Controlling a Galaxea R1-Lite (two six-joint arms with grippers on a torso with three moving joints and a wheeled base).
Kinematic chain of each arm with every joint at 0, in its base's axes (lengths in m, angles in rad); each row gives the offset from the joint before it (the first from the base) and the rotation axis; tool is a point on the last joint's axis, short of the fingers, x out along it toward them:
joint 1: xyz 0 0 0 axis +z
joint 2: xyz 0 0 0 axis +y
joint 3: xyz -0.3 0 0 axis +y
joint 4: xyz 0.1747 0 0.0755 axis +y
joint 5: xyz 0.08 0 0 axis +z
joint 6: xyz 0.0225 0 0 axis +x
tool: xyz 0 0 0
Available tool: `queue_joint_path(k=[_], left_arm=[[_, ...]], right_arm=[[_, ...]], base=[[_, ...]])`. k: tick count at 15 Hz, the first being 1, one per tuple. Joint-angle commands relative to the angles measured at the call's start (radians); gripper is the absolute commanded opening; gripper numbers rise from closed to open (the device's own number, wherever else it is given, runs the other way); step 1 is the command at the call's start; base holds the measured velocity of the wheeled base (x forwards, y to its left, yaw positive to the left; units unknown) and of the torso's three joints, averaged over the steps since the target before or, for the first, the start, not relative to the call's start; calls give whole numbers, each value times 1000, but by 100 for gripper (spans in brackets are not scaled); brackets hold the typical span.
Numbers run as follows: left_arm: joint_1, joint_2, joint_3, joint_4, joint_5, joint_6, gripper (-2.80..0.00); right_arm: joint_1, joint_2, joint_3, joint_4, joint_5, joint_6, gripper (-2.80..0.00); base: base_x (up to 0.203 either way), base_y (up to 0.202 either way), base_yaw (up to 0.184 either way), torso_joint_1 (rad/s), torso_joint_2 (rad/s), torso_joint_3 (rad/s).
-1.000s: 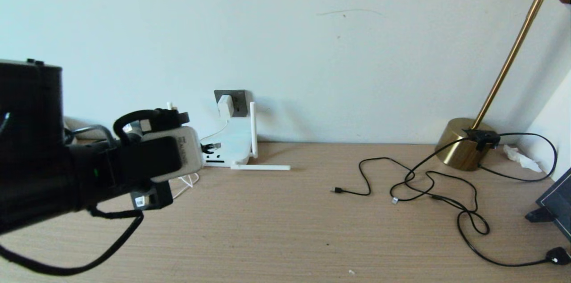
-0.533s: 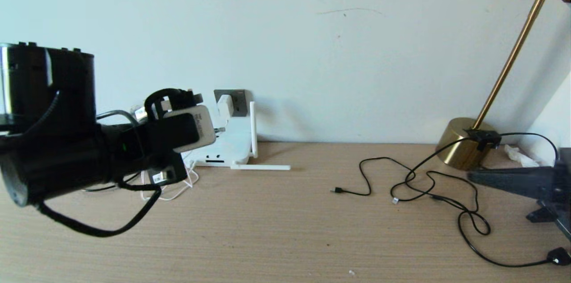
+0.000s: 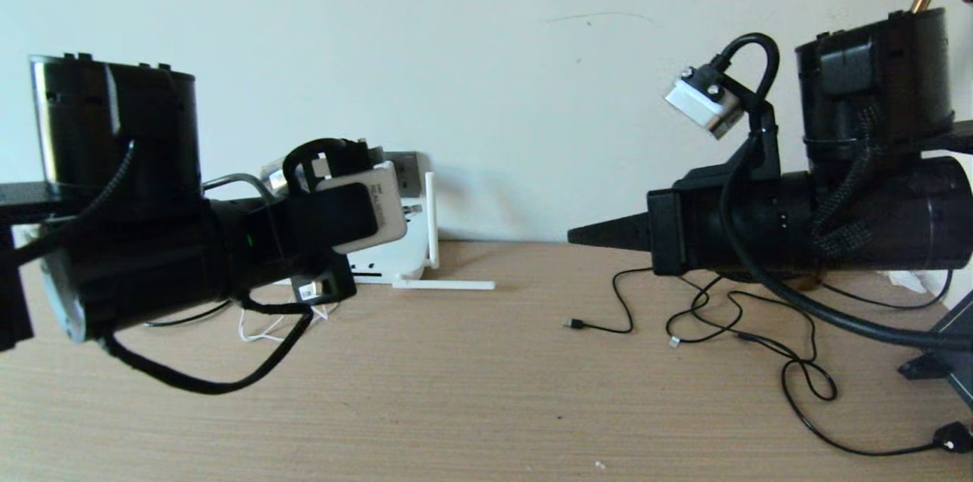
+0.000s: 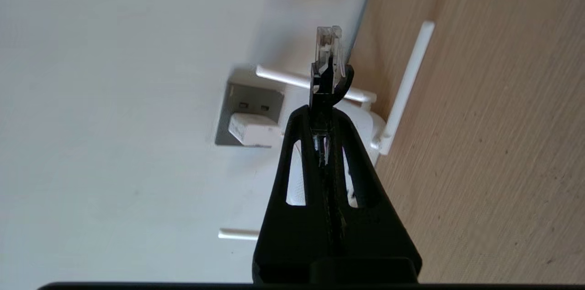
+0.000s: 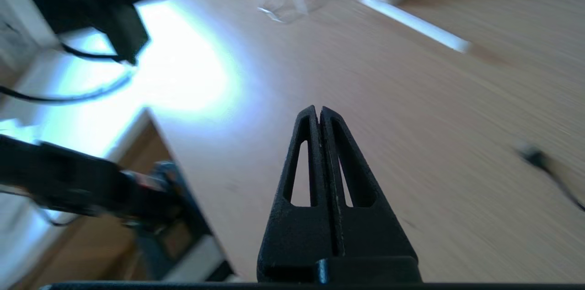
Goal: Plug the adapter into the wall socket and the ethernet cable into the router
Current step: Hand it to the other hand
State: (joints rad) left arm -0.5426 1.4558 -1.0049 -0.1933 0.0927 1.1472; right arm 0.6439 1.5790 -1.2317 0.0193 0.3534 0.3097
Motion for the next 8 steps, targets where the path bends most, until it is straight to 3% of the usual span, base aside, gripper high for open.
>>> queue_joint_path(k=[1,3,6,7,8], left_arm=[[-5,7,-1,-8,1,6,-280],[-32,10,-1,-14,-6,4,-280],[-68,39,-25,-16,-69,3,-280],[-75,53,-42,-19,-84,3,-280],[-85,65,-56,-20,-85,3,-280]], right_arm=[[30,45,-42,1,3,13,-280],[31,49,-55,1,4,5,-280],[31,31,-38,0,4,-2,-280],[33,17,-33,-4,4,-2,0],[33,9,-31,-20,3,-3,0]], base=[[0,0,0,0,0,0],[0,0,0,0,0,0],[0,0,0,0,0,0],[0,0,0,0,0,0],[0,0,0,0,0,0]])
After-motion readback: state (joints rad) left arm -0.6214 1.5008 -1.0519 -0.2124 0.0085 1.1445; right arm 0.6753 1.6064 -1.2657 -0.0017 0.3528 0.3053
